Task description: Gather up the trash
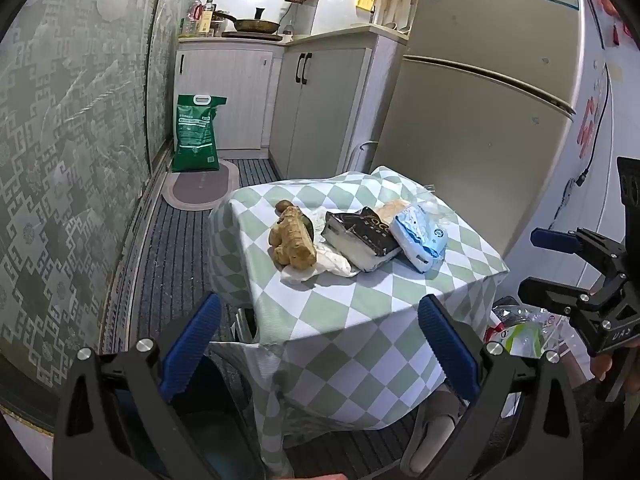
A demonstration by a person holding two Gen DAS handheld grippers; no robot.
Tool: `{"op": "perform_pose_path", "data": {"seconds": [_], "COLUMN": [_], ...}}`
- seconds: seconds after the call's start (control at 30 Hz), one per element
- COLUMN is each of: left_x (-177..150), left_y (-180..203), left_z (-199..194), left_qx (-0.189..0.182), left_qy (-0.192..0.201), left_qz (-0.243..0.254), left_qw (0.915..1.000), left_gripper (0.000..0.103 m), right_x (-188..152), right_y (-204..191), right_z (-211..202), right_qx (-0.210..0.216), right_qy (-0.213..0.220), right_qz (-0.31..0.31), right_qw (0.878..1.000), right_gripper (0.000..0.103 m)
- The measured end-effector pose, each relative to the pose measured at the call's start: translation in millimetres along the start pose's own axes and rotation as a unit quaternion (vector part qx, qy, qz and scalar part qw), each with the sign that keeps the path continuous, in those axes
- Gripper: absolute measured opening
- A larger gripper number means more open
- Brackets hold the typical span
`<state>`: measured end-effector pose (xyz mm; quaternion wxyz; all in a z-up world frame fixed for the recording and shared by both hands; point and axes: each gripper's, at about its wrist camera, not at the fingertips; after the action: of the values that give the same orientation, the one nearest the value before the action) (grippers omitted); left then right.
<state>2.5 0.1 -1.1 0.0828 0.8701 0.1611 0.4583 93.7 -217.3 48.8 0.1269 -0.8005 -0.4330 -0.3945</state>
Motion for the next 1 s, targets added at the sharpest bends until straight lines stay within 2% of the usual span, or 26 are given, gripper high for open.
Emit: {"op": "perform_pose_path", "data": {"seconds": [1.0], "left_x": [-2.9], "left_y": [5.9], "left_z": [-0.3], "left_qx": [-0.005], "left_qy": [-0.003], "left_qz": [0.011], "left_qw": [0.9999], "left_gripper": [0.100], "right_x": [0.7], "right_y": [0.9], "right_z": [-3.9], "right_qx": [-0.005], "right_qy": [0.006], "right_qz": [0.000], "right_qw": [1.000], "right_gripper": [0.100]}}
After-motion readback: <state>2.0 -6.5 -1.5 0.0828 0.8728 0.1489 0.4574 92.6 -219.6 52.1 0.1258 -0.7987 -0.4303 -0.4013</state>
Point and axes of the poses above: each gripper's, at about its wrist camera, not at the fingertips, and z roughly the way its jaws point, y to its right, x to its top, and after that the axes turned 8 degrees about -z, right-handed
